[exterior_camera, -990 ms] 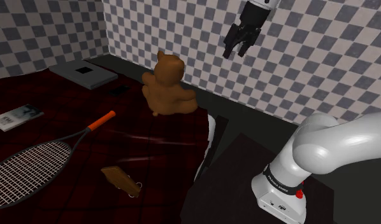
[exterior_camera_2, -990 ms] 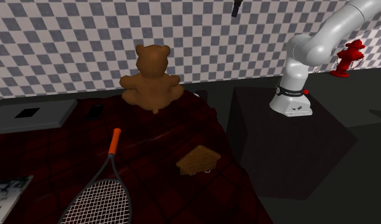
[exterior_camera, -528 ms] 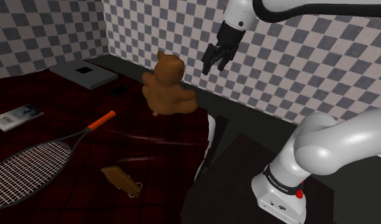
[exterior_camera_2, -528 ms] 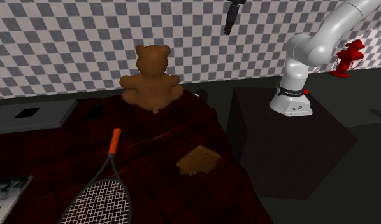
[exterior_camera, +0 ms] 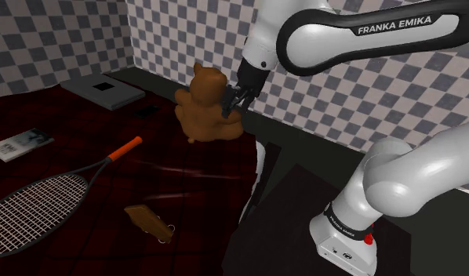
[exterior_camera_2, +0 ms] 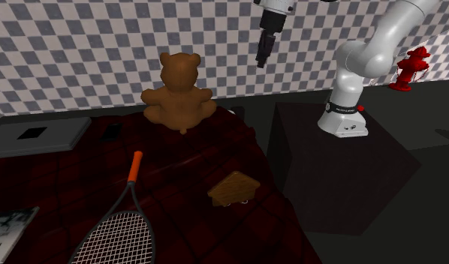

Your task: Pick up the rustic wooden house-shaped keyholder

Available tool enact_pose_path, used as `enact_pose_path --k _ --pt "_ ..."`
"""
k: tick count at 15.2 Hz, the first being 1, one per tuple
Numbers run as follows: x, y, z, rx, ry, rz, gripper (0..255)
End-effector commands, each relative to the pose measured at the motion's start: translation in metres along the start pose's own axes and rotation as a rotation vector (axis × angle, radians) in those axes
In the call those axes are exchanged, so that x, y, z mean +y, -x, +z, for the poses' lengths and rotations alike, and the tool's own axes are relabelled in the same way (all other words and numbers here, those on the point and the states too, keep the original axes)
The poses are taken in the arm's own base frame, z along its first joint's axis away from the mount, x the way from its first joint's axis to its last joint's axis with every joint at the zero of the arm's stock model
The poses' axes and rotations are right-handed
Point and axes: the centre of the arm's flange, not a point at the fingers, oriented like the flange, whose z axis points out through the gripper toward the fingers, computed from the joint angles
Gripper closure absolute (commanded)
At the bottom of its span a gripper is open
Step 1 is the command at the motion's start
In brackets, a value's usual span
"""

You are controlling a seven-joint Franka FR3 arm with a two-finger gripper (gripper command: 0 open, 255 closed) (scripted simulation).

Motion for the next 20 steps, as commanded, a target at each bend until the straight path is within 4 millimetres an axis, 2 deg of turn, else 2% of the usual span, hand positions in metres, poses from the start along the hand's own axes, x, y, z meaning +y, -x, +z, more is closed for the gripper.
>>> enact_pose_path --k 1,20 --pt "-0.018 -0.002 0.019 0.01 -0.004 -0.021 0" --pt "-0.191 -0.005 0.194 0.081 -0.03 -0.221 0"
